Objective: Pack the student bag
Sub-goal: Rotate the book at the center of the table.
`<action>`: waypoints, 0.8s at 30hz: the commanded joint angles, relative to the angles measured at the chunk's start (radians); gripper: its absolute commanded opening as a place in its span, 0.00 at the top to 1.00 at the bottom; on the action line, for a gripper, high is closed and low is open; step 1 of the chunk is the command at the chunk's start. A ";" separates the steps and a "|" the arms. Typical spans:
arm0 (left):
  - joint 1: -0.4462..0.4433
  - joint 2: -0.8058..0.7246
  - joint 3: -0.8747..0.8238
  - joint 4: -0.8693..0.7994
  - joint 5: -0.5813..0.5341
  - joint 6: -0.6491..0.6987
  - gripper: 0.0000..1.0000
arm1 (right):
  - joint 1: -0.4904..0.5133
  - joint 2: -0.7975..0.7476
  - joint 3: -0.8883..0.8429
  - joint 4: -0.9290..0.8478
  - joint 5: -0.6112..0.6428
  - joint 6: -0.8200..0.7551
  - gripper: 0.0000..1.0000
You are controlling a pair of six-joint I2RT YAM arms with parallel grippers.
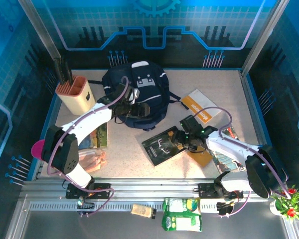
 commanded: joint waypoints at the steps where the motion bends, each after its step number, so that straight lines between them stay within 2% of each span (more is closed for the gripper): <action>1: -0.024 0.024 -0.003 0.033 0.024 -0.001 0.13 | -0.004 0.008 -0.018 0.042 -0.025 0.043 0.30; 9: -0.052 0.042 0.003 0.049 0.046 -0.012 0.09 | -0.084 0.123 0.015 0.097 -0.005 -0.030 0.35; 16: -0.081 0.062 0.005 0.056 0.087 -0.035 0.04 | -0.196 0.262 0.116 0.123 0.032 -0.170 0.36; 19: -0.102 0.078 0.007 0.065 0.109 -0.060 0.04 | -0.241 0.343 0.197 0.134 -0.001 -0.237 0.38; 21: -0.121 0.096 0.016 0.067 0.124 -0.086 0.03 | -0.265 0.384 0.284 0.111 -0.067 -0.276 0.48; 24: -0.158 0.125 0.031 0.059 0.133 -0.136 0.04 | -0.270 0.339 0.306 0.107 -0.107 -0.307 0.50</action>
